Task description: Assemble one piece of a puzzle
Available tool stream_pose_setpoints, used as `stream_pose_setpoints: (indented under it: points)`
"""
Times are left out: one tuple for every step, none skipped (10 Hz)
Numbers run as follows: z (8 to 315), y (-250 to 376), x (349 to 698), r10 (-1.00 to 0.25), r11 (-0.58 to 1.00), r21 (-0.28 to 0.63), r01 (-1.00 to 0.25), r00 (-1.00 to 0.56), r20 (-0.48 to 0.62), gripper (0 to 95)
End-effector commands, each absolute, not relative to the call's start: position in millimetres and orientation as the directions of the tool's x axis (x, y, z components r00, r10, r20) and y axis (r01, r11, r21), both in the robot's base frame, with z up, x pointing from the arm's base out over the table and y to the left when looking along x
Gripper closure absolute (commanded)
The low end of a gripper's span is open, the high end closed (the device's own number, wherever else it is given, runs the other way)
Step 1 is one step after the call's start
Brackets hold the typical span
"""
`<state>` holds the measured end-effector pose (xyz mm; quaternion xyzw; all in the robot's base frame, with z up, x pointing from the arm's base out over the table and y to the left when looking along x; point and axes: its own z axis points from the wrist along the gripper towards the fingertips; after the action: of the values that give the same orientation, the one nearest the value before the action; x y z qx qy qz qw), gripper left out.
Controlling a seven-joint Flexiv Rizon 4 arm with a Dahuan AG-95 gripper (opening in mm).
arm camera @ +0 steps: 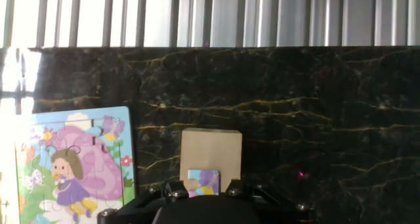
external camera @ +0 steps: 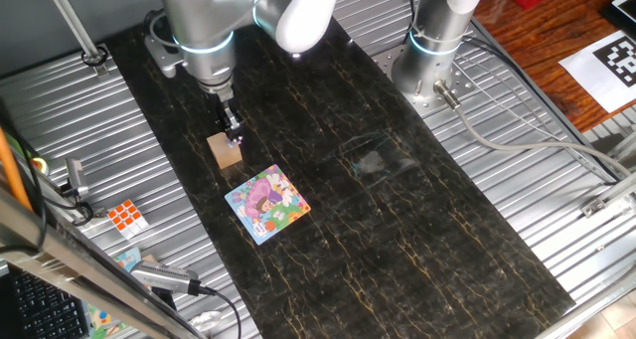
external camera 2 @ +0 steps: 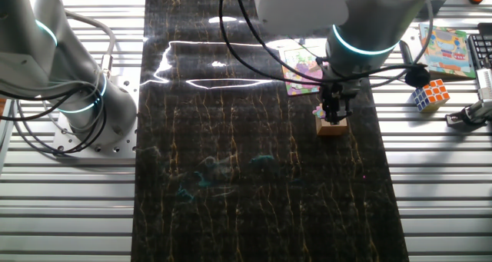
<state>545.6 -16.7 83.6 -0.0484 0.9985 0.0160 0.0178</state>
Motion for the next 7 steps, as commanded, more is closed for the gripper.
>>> stream_pose_setpoints:
  points:
    - [85.4, -17.3, 544.0, -0.097, 0.995, 0.028, -0.098, -0.995, -0.035, 57.0]
    - [85.5, -17.3, 543.9, -0.090, 0.995, 0.028, -0.091, -0.995, -0.033, 57.0]
    - [85.5, -17.3, 543.9, -0.090, 0.995, 0.028, -0.091, -0.995, -0.032, 57.0]
    - [85.5, -17.3, 543.9, -0.093, 0.995, 0.029, -0.094, -0.995, -0.034, 57.0]
    - [86.2, -17.4, 543.8, -0.085, 0.996, 0.029, -0.086, -0.996, -0.030, 57.0]
    - [86.5, -17.4, 544.7, -0.079, 0.996, 0.028, -0.080, -0.996, -0.030, 57.0]
    - [90.0, -17.7, 547.0, -0.075, 0.997, 0.029, -0.076, -0.997, -0.029, 57.0]
